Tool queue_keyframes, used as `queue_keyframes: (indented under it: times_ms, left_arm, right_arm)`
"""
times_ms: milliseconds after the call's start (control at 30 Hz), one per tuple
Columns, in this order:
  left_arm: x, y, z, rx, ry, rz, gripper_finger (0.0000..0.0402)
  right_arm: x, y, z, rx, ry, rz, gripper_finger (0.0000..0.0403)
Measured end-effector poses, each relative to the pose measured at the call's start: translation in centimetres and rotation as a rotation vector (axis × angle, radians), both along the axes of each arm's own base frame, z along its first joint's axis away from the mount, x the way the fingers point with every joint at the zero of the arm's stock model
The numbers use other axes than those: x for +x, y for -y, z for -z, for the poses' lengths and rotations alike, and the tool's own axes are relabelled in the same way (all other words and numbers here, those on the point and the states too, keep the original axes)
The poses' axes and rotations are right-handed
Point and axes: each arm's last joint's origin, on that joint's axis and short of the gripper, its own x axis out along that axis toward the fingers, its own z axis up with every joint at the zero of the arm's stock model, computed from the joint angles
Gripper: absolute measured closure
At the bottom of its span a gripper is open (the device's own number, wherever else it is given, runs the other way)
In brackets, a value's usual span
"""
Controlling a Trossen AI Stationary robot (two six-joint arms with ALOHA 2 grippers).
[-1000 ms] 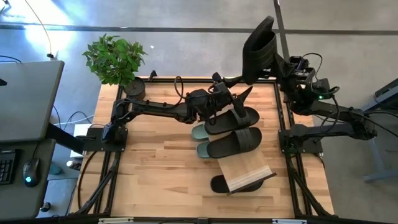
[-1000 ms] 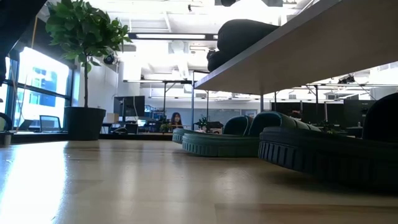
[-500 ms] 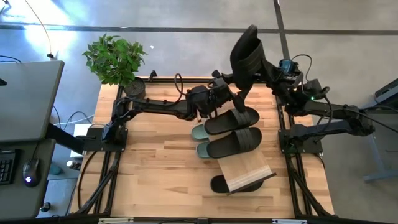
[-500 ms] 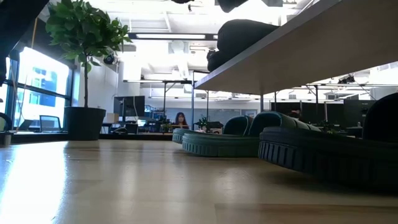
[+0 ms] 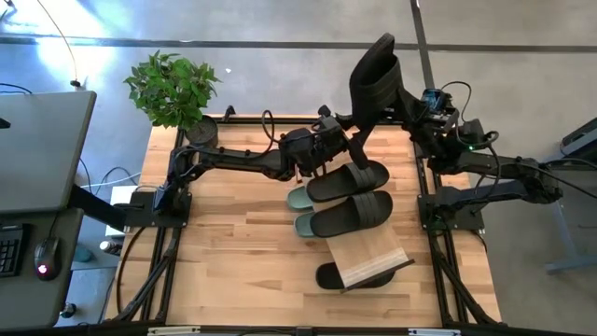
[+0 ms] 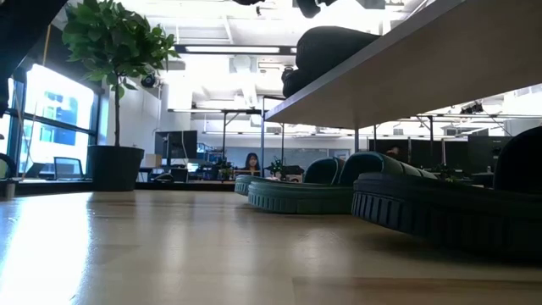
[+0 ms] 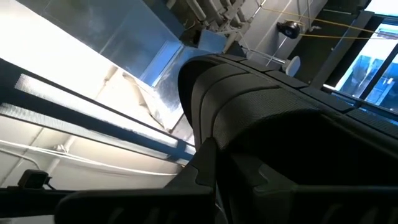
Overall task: Pick and place slides into the shelf
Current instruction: Put the black slides under the shelf
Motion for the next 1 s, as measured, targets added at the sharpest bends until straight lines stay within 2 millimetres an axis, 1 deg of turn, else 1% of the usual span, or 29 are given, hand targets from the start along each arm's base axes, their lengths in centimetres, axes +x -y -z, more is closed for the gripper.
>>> queue_keyframes:
  times_ms: [200, 233, 267, 400, 600, 767, 1000]
  left_arm:
    - [-0.05, 0.01, -0.12, -0.008, 0.022, 0.005, 0.0329]
    - [-0.07, -0.05, -0.15, -0.008, 0.026, 0.004, 0.0342]
    - [-0.09, -0.06, -0.19, -0.009, 0.032, 0.005, 0.0347]
    - [-0.1, 0.05, -0.24, -0.021, 0.05, 0.014, 0.0347]
    - [-0.15, 0.09, -0.39, -0.016, 0.066, 0.019, 0.0347]
    - [-0.18, 0.18, -0.49, -0.015, 0.08, 0.023, 0.0348]
    - [-0.19, 0.17, -0.49, -0.038, 0.097, 0.031, 0.0348]
  right_arm:
    - [-0.03, -0.05, -0.03, -0.009, 0.0, -0.007, 0.0403]
    - [-0.02, -0.06, -0.03, -0.01, 0.0, -0.008, 0.0403]
    - [-0.03, -0.05, -0.03, -0.011, 0.0, -0.007, 0.0403]
    - [-0.02, -0.12, -0.04, -0.032, -0.004, -0.017, 0.04]
    - [-0.01, -0.23, -0.05, -0.077, -0.017, -0.023, 0.0375]
    - [0.12, -0.29, 0.05, -0.108, -0.043, -0.031, 0.0343]
    - [0.41, -0.34, 0.33, -0.128, -0.1, -0.06, 0.0289]
